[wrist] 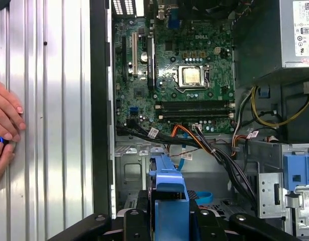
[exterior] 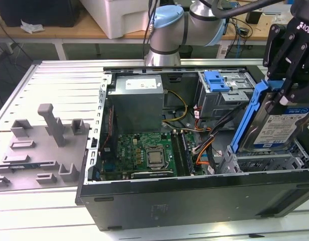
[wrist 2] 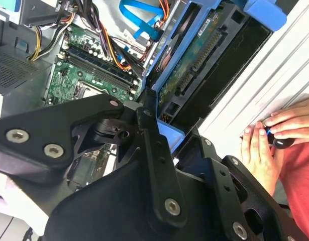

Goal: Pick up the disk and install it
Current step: 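Insert the disk into the insertion slot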

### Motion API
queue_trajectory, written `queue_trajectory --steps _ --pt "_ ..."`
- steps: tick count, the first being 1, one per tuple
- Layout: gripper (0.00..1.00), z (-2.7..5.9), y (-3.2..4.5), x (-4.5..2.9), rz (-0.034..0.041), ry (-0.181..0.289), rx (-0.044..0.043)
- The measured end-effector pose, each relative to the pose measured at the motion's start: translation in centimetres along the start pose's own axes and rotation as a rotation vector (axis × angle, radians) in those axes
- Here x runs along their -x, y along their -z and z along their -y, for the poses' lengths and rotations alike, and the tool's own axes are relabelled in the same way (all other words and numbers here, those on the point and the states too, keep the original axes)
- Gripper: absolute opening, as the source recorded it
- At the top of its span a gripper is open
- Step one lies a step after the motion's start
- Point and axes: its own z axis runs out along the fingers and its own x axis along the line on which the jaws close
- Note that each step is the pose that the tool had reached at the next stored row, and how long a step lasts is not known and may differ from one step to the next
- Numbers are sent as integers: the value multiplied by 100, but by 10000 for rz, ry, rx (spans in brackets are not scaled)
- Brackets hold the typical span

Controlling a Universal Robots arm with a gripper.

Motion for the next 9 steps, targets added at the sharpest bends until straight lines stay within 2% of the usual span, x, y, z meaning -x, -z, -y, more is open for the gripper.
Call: queue_trajectory --steps 4,9 --pt "37 -2 44 0 -1 -42 24" --pt "37 -2 55 0 1 -65 52"
